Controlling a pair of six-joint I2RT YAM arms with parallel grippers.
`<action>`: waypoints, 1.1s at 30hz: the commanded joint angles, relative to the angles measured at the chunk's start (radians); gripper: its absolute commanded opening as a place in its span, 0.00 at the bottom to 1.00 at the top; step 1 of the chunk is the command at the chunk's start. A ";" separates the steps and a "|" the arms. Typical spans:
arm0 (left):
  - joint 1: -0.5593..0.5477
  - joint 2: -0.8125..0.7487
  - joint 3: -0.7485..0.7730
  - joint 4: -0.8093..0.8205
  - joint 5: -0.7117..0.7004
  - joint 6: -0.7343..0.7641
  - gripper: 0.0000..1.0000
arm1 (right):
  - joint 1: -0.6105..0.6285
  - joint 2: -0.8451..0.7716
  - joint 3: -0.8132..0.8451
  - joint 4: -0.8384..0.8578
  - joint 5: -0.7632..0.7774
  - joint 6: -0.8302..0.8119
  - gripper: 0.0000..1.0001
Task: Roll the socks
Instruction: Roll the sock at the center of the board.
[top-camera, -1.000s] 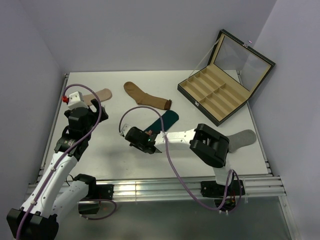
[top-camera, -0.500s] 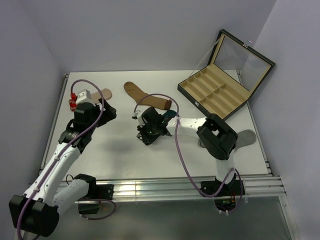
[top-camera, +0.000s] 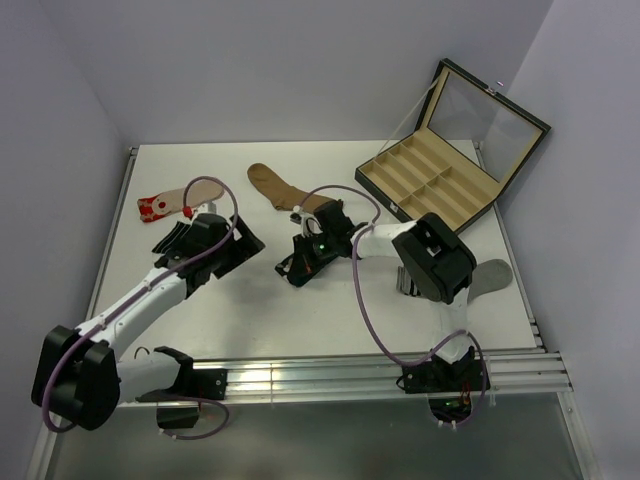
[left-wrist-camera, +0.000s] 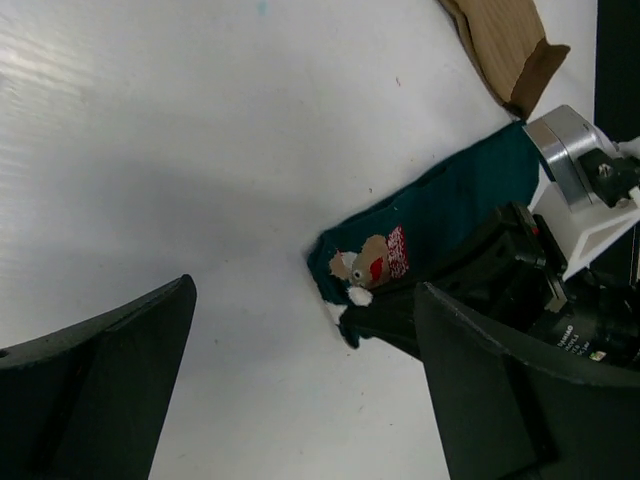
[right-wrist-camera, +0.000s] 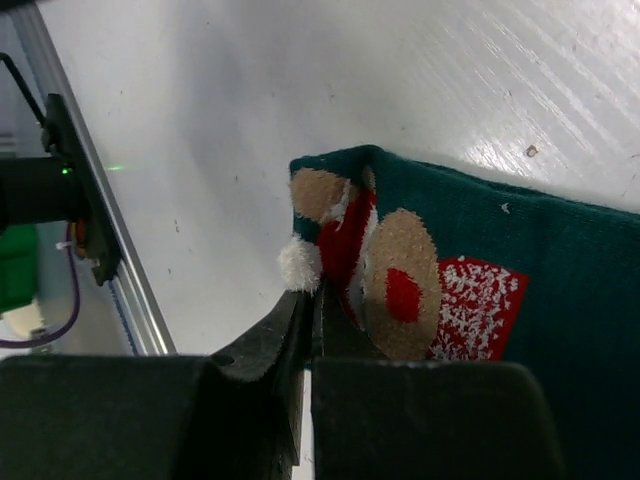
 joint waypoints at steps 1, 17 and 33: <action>-0.031 0.053 -0.015 0.094 0.032 -0.120 0.96 | -0.015 0.030 -0.009 0.079 -0.095 0.064 0.00; -0.137 0.360 0.061 0.136 0.029 -0.275 0.74 | -0.030 0.064 -0.003 0.083 -0.099 0.072 0.00; -0.154 0.475 0.115 0.091 -0.014 -0.308 0.16 | -0.027 0.022 -0.015 0.050 -0.013 0.015 0.08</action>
